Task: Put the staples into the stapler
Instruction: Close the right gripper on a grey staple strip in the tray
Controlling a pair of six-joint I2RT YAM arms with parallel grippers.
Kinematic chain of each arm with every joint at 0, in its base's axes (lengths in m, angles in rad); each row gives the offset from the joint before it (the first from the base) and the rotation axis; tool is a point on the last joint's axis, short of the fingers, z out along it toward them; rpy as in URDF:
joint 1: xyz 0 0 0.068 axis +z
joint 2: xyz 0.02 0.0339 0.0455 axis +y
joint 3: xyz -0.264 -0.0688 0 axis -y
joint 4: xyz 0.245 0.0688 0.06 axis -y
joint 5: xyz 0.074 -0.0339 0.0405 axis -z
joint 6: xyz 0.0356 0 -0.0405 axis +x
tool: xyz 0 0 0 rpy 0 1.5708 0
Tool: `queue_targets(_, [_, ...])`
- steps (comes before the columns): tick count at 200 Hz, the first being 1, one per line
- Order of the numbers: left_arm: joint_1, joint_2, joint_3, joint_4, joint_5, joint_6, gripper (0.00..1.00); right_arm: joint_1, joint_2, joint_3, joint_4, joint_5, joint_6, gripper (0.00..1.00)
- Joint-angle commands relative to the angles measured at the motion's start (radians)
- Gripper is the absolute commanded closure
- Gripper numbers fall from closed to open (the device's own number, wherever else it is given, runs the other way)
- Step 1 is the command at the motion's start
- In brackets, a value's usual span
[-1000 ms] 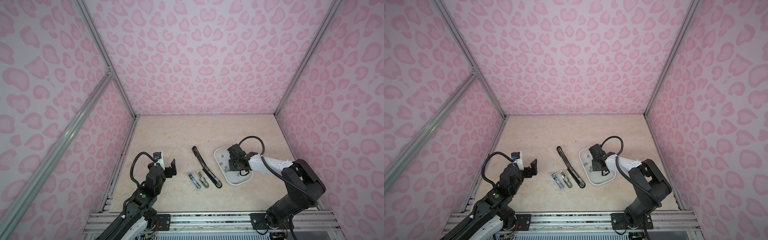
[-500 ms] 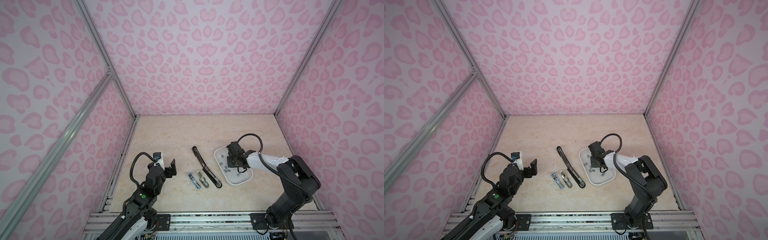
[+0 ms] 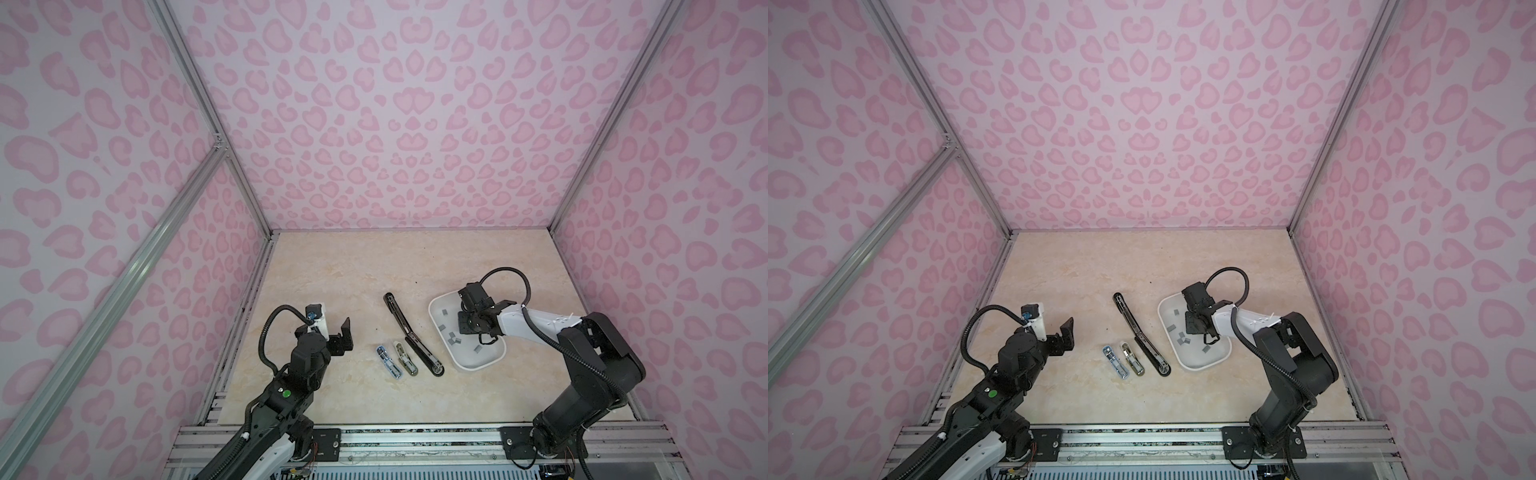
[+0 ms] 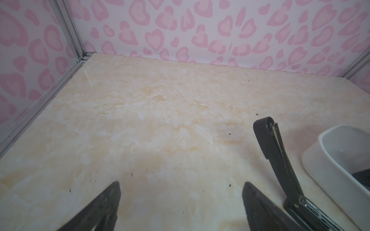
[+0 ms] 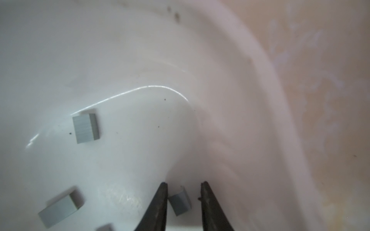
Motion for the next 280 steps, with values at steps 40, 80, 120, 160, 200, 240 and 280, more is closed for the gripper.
queue_targets(40, [0.001,-0.009,-0.006,0.006,0.001,-0.003,0.05,-0.007,0.011,0.004,-0.050,0.001,-0.018,0.74])
queue_targets(80, [0.001,-0.009,-0.006,0.006,0.001,-0.002,0.05,-0.007,0.008,-0.004,-0.040,-0.023,-0.025,0.78])
queue_targets(120, [0.002,-0.010,-0.007,0.005,0.003,-0.002,0.05,-0.007,0.009,-0.002,-0.039,-0.033,-0.026,0.79])
queue_targets(160, [0.001,-0.011,-0.006,0.006,0.003,-0.002,0.05,-0.007,0.014,-0.001,-0.039,-0.034,-0.027,0.79])
queue_targets(200, [0.001,-0.011,-0.006,0.005,0.003,-0.003,0.05,-0.007,0.010,-0.002,-0.043,-0.035,-0.024,0.82])
queue_targets(240, [0.001,-0.012,-0.006,0.005,0.006,-0.004,0.05,-0.008,0.003,-0.015,-0.032,-0.038,-0.016,0.84])
queue_targets(280, [0.001,-0.012,-0.006,0.005,0.007,-0.004,0.05,-0.007,-0.004,-0.013,-0.033,-0.037,-0.013,0.85])
